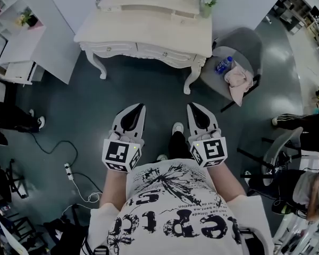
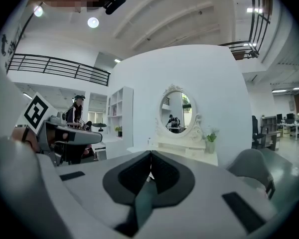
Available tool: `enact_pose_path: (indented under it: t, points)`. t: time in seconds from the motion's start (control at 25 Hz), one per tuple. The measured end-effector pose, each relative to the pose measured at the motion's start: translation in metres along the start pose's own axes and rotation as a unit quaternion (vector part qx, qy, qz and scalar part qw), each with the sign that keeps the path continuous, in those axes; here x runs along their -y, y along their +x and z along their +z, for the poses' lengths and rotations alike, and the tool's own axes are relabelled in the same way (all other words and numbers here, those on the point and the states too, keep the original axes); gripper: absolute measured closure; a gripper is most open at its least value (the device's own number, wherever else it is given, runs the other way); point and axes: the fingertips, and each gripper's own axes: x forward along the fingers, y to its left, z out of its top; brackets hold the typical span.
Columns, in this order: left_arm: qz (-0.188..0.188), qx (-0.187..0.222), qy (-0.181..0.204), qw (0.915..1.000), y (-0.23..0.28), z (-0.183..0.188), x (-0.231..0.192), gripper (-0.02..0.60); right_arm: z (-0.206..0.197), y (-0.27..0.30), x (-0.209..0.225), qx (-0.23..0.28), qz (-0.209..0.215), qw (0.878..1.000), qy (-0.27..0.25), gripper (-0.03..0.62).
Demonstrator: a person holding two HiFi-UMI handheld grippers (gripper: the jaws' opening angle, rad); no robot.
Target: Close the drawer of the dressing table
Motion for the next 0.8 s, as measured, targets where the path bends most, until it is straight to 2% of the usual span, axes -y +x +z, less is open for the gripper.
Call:
enact_pose_path:
  t: [0.24,0.44,0.8]
  points:
    - [0.025,-0.019,-0.001,0.9995,0.053,-0.005,-0.028,0.561,-0.011,0.061,0.036,-0.014,0.023,1.000,0.011,0.577]
    - [0.040,-0.021,0.010,0.9989,0.114,0.015,-0.058,0.561,0.004,0.125,0.073,-0.008,0.045,0.999,0.011,0.577]
    - [0.038,-0.007,0.015,0.9991,0.261,0.055,-0.091,0.561,0.028,0.227,0.182,-0.009,0.048,0.999,0.000,0.576]
